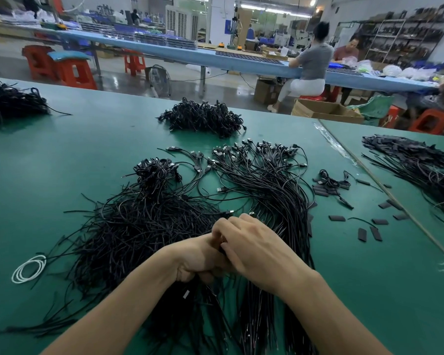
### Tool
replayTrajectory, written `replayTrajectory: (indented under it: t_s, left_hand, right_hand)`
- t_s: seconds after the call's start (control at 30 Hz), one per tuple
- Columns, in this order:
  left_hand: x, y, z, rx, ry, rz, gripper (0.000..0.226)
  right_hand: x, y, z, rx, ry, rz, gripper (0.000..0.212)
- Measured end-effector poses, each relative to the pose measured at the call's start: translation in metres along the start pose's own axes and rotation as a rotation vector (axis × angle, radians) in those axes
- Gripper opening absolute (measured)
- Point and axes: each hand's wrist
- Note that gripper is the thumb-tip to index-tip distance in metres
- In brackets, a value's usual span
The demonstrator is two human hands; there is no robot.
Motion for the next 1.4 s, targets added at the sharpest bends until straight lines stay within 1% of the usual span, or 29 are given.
replayTrajectory:
  t_s: [0.23, 0.4, 0.5, 0.57, 0.67, 0.77, 0.87, 0.97, 1.0, 1.07, 1.1, 1.13, 1.2, 1.23, 1.3, 1.33, 1.37, 1.4]
  left_hand:
    - [0.000, -0.003, 0.000, 0.038, -0.008, -0.031, 0.023]
    - [0.004, -0.004, -0.001, 0.078, -0.014, 0.004, 0.029]
    - [0.003, -0.006, 0.000, 0.055, -0.025, 0.028, 0.024]
    - [0.002, -0.008, 0.002, 0.021, -0.033, 0.047, 0.015]
    - [0.000, -0.007, 0.002, -0.085, -0.059, 0.079, 0.011]
    - [0.000, -0.005, 0.002, -0.221, -0.109, 0.098, 0.022]
    - [0.001, -0.005, 0.006, -0.438, -0.179, 0.097, 0.029]
    - [0.000, -0.007, 0.013, -0.698, -0.268, 0.032, 0.017]
    - [0.000, -0.008, 0.014, -0.753, -0.299, 0.020, 0.015]
    - [0.001, -0.009, 0.013, -0.779, -0.385, 0.055, 0.011]
    - [0.002, -0.010, 0.012, -0.769, -0.420, 0.090, 0.015]
    - [0.002, -0.009, 0.010, -0.717, -0.448, 0.133, 0.023]
    - [0.000, -0.005, 0.008, -0.451, -0.496, 0.266, 0.035]
    - [-0.001, -0.004, 0.007, -0.301, -0.521, 0.335, 0.036]
    - [0.000, -0.002, 0.006, -0.064, -0.585, 0.472, 0.033]
    - [0.000, -0.001, 0.005, 0.037, -0.630, 0.558, 0.027]
    - [0.001, 0.000, 0.004, 0.146, -0.670, 0.667, 0.019]
    - [0.002, 0.002, 0.003, 0.262, -0.696, 0.785, 0.019]
  right_hand:
    - [0.001, 0.001, 0.003, 0.021, -0.167, -0.050, 0.016]
    - [0.003, 0.002, 0.002, -0.025, -0.181, -0.070, 0.017]
    - [0.004, 0.002, 0.001, -0.029, -0.169, -0.056, 0.016]
    - [0.004, 0.001, 0.002, -0.018, -0.178, -0.038, 0.017]
    - [0.004, -0.002, 0.002, 0.016, -0.203, 0.005, 0.018]
    - [0.004, -0.005, 0.004, 0.071, -0.244, 0.080, 0.016]
    - [0.004, -0.008, 0.006, 0.128, -0.273, 0.190, 0.013]
    - [0.006, -0.009, 0.008, 0.181, -0.324, 0.307, 0.010]
    - [0.007, -0.009, 0.008, 0.222, -0.345, 0.344, 0.009]
    - [0.008, -0.009, 0.009, 0.364, -0.386, 0.420, 0.009]
    - [0.008, -0.008, 0.009, 0.443, -0.403, 0.456, 0.012]
    - [0.008, -0.007, 0.010, 0.517, -0.418, 0.482, 0.016]
    - [0.008, -0.007, 0.011, 0.655, -0.455, 0.496, 0.021]
    - [0.009, -0.007, 0.011, 0.724, -0.479, 0.490, 0.020]
    - [0.010, -0.010, 0.012, 0.870, -0.521, 0.469, 0.016]
    - [0.010, -0.011, 0.012, 0.939, -0.529, 0.461, 0.015]
    - [0.009, -0.012, 0.012, 0.997, -0.526, 0.460, 0.016]
    - [0.009, -0.012, 0.011, 1.040, -0.513, 0.462, 0.017]
Point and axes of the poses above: each hand's wrist, its own x-axis towards the middle knuckle, its own y-axis out of the back of the hand, z = x × y, and after that the axes turned 3 degrees about -x, right-handed
